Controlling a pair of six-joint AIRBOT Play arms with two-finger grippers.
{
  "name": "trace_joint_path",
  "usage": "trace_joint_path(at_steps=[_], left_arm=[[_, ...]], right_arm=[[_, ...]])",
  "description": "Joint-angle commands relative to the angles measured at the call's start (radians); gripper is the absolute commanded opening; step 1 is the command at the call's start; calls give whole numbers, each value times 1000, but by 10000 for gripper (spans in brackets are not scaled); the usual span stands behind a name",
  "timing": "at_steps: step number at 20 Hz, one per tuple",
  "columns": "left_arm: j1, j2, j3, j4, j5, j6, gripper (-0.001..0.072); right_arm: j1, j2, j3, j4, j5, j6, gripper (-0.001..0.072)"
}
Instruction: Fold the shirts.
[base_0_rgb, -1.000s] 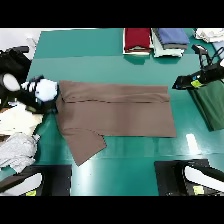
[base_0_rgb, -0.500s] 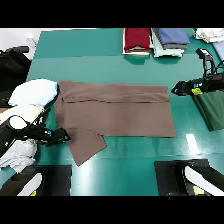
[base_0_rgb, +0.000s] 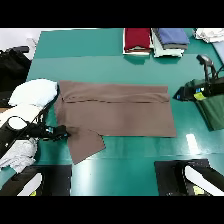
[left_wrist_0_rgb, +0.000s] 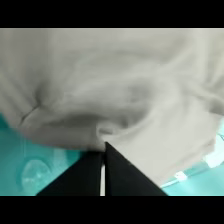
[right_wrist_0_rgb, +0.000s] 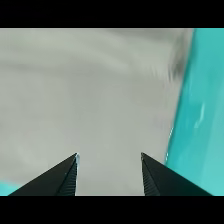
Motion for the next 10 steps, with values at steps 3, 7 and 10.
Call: trace_joint_path(at_steps=[3,7,10], left_arm=[[0,2,82,26,-43,14,23],[0,2,81,27,-23,14,23],[0,2,81,27,-23,14,23]], right_arm=[[-278,47,-319,-68,116,-14,612],[-419,11,-504,38,51,-67,550],[-369,-45,-528,129,-16,-77,490]])
